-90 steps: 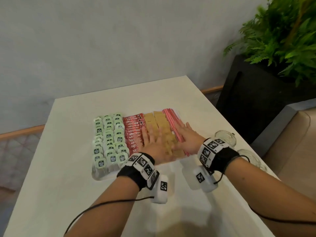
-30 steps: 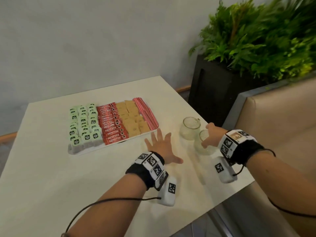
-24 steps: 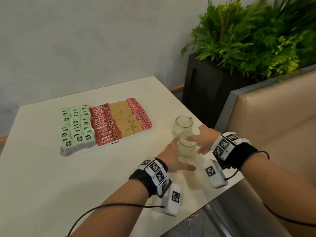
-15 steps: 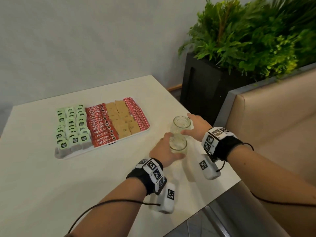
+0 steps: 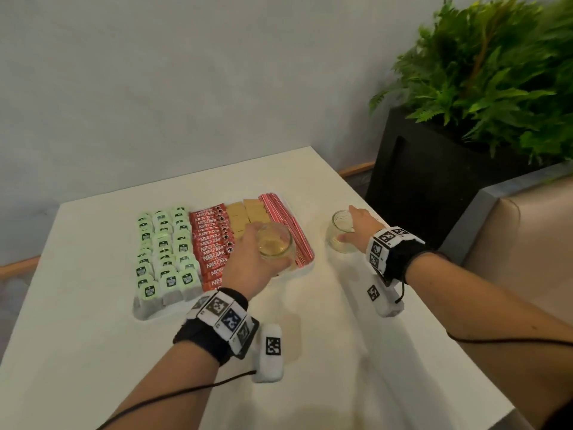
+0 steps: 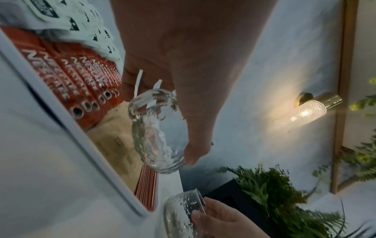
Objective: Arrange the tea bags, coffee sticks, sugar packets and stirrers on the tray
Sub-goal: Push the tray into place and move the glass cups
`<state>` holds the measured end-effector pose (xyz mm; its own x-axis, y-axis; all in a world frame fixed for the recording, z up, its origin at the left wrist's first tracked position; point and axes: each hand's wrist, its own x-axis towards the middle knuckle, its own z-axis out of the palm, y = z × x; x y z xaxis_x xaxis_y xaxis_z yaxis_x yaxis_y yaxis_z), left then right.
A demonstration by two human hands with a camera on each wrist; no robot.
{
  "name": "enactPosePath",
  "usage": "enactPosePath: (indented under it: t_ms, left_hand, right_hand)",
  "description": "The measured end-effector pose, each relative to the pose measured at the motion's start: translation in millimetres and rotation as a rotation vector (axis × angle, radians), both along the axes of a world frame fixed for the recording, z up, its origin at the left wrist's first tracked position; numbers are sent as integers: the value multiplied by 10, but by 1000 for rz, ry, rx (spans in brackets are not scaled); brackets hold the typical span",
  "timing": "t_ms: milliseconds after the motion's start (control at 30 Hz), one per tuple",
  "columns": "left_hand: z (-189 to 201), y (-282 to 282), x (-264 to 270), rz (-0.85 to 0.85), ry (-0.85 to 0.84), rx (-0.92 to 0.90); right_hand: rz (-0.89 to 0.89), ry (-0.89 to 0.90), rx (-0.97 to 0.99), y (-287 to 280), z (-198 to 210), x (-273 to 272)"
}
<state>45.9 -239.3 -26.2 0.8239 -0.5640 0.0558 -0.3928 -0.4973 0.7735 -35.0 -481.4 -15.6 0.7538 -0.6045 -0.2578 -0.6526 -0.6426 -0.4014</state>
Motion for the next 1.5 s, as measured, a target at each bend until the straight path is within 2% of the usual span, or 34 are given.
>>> enactPosePath:
  t_ms: [267, 433, 600, 667, 733, 800, 900, 1000, 1067, 1167, 1333, 1500]
  left_hand:
    - [-204, 78, 490, 33, 106, -92]
    - [-255, -21, 563, 6, 169, -151]
    - [-214, -258, 486, 44, 173, -130]
    - [-176, -387, 453, 65, 187, -128]
    - [-142, -530, 390, 59, 190, -114]
    - [-110, -675, 281, 67, 189, -110]
    - [-56, -869, 84, 71, 173, -33]
    - [-46, -988, -79, -20, 190, 48]
    - [-79, -1041, -134, -79, 222, 50]
    - [-141, -1100, -108, -127, 198, 84]
    - [-247, -1188, 50, -266, 28, 231]
    - [-326, -1267, 123, -206, -221, 397]
  right_hand:
    - [18, -78, 2, -72, -80, 962]
    - [30, -65, 20, -143, -84, 1181]
    - [-12, -259, 49, -49, 51, 877]
    - [-21, -328, 232, 92, 84, 629]
    - [-31, -328, 487, 246, 93, 384]
    - [-50, -289, 622, 318, 70, 226]
    - [-87, -269, 664, 334, 66, 130]
    - [-131, -287, 720, 270, 153, 84]
    - [-112, -265, 671, 171, 214, 80]
    - [-13, -181, 429, 0, 255, 116]
    - [88, -57, 146, -205, 274, 217]
    - [232, 83, -66, -264, 261, 330]
